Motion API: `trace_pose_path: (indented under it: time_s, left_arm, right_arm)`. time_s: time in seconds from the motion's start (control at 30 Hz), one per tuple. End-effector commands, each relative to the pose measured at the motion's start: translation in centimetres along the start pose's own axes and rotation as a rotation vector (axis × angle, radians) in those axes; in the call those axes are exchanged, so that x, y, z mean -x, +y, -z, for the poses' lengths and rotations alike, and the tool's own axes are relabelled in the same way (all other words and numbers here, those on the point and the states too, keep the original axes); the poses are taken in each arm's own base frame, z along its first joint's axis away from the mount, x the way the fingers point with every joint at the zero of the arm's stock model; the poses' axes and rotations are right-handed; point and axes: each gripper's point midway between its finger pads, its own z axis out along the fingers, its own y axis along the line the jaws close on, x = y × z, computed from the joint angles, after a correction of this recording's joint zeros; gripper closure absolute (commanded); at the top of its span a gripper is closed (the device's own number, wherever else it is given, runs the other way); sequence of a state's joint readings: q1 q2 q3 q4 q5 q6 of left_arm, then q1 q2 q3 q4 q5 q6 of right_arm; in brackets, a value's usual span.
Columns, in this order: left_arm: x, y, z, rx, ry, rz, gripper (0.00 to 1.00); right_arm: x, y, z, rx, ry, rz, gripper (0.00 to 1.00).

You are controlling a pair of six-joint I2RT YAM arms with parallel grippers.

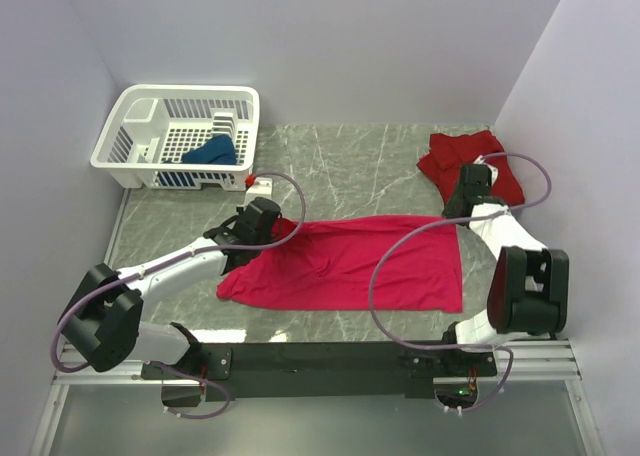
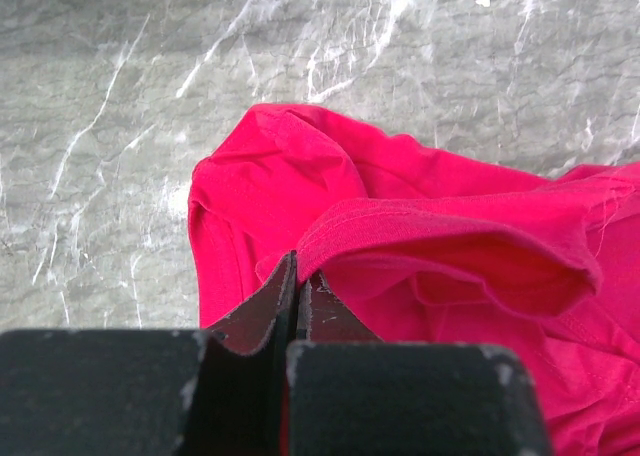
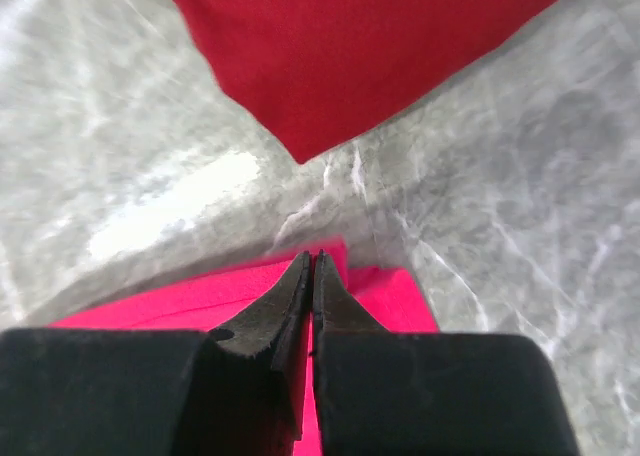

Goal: Fold and stack the t-shirts
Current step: Fold the tshirt

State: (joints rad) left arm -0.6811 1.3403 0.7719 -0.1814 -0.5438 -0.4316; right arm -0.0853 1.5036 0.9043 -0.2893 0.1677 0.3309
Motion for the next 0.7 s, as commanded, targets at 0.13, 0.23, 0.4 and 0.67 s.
trace_pose_path:
  time_s: [0.13, 0.23, 0.4, 0.67]
  left_arm:
    - [0.9, 0.2, 0.8, -0.005, -0.029, 0.063, 1.0]
    - [0.6, 0.5, 0.9, 0.006, -0.019, 0.08, 1.0]
    - [0.0, 1.5, 1.8, 0.035, -0.011, 0.134, 1.0]
    - [-0.1, 1.6, 3.6, -0.02, -0.023, 0.232, 1.0]
  right_arm:
    - [0.2, -1.5, 4.6, -0.011, -0.078, -0.008, 1.0]
    - [-0.6, -2.1, 6.0, -0.015, -0.067, 0.0, 1.0]
    - [-0.7, -1.3, 8.4, 0.069, -0.098, -0.032, 1.0]
    - [-1.8, -2.4, 12.2, 0.078, -0.104, -0.041, 1.0]
